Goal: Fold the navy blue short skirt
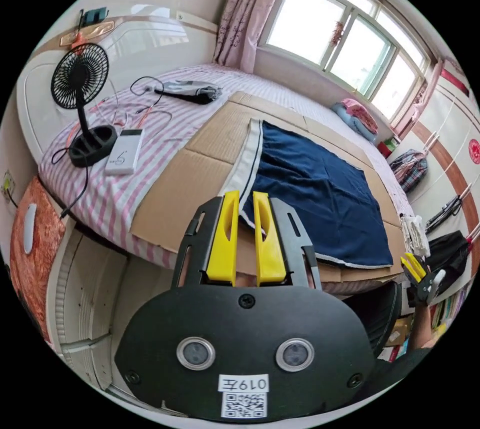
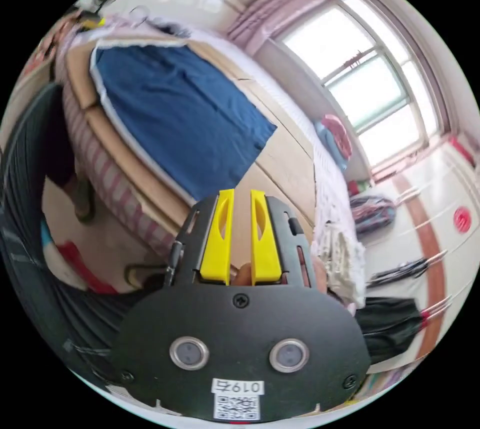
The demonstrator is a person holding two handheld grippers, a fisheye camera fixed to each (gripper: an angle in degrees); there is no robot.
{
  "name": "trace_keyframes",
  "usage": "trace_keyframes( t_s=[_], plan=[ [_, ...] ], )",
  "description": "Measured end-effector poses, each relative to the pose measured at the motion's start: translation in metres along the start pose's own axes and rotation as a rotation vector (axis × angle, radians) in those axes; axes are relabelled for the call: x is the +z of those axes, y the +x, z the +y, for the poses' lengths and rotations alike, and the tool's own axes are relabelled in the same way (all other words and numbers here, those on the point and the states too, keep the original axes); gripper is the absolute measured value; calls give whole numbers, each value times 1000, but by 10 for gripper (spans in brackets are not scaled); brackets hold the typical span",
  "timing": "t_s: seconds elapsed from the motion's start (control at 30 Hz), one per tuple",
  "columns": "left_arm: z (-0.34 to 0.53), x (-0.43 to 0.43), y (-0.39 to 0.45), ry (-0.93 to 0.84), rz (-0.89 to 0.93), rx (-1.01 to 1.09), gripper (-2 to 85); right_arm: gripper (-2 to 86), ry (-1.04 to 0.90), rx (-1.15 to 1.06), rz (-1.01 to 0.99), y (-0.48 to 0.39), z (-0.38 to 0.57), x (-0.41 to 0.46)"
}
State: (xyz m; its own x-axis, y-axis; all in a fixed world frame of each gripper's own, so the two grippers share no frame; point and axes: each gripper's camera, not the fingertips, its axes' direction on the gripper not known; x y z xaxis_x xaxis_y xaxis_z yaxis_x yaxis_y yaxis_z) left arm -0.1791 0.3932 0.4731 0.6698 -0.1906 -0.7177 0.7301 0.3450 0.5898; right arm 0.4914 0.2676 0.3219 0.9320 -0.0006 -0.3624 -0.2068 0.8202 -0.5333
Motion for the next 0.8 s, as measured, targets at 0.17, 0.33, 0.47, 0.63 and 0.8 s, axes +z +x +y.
trace_keyframes(
  t_s=[0.17, 0.33, 0.47, 0.63, 0.8],
  plan=[
    [-85, 84, 52, -21, 41, 64, 11, 45, 99, 431, -409, 170, -112, -3],
    [-158, 177, 111, -70, -11, 220, 9, 39, 42, 475, -524, 286, -219, 42],
    [-213, 270, 158, -154, 16, 364, 8, 66, -54, 419, -537, 360, -311, 85],
    [-266, 368, 200, -169, 67, 459, 9, 62, -124, 492, -653, 435, -379, 134],
    [-304, 463, 271, -175, 138, 628, 20, 49, -172, 502, -641, 482, -428, 151]
  ],
)
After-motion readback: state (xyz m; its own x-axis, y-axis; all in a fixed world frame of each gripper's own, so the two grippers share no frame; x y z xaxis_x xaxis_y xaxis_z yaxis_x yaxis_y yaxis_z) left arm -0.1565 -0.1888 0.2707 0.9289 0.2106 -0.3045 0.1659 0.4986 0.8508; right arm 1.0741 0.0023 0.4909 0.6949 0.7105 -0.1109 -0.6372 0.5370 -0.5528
